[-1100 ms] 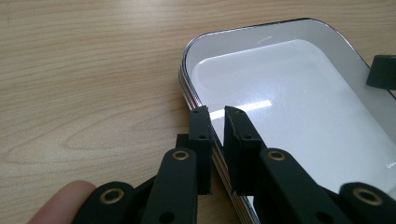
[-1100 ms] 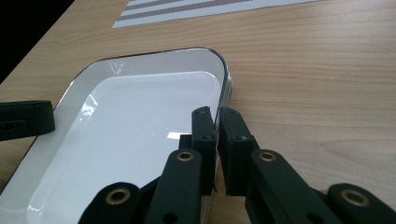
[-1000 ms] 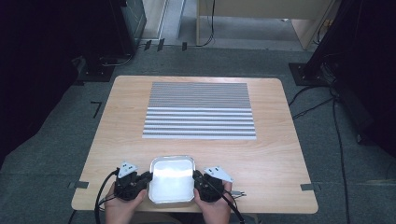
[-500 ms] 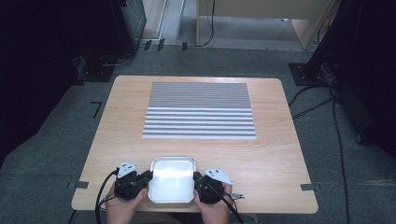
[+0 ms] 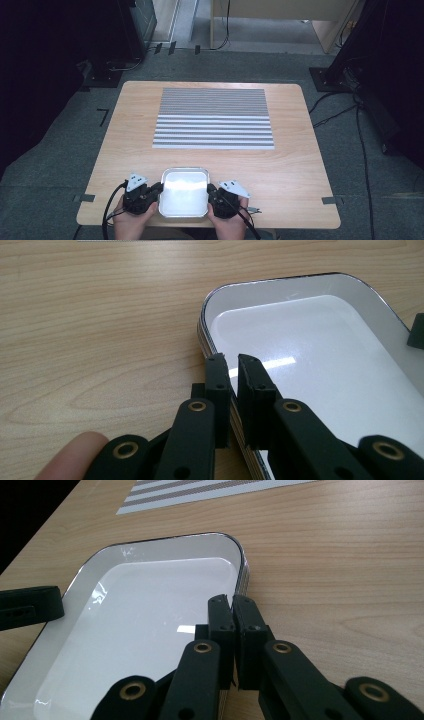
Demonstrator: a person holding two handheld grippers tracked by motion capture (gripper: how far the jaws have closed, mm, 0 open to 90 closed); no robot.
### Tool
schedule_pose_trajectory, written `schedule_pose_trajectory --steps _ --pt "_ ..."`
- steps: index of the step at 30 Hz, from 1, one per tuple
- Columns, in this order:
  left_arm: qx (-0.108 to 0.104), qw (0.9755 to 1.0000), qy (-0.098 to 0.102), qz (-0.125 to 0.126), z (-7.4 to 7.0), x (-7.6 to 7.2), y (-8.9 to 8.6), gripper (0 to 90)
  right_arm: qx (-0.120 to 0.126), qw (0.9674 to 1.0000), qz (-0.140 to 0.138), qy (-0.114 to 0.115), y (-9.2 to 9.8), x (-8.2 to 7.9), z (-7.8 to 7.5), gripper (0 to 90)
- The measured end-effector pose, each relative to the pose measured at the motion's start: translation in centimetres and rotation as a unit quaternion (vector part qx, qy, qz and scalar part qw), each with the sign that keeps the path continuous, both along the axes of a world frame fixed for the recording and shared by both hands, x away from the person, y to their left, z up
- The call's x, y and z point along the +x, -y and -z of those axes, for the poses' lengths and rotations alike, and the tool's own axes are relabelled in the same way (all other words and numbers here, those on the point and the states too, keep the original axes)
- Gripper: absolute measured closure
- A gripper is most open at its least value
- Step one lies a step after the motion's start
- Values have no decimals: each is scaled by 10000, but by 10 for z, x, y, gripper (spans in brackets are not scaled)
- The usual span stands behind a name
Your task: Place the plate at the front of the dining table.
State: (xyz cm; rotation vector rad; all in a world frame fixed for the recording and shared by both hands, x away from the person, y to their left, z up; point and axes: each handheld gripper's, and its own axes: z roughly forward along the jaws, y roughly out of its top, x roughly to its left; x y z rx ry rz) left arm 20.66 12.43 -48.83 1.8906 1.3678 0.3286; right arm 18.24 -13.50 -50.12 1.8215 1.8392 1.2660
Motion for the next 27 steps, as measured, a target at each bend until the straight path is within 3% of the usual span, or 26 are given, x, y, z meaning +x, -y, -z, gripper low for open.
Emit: schedule_pose_trajectory --steps 10,17,23,27 --pt "-33 10000 14 52 -1 0 1 821 343 9994 92 60 6 -1 -4 900" --pt "26 10000 92 25 -8 -3 2 789 255 9993 213 149 8 -4 -6 900" --pt "11 9999 24 112 -8 -5 4 789 235 9988 281 338 8 -8 -12 900" --pt "9 9998 15 183 -9 -6 6 788 195 9988 328 308 9 -8 -12 900"
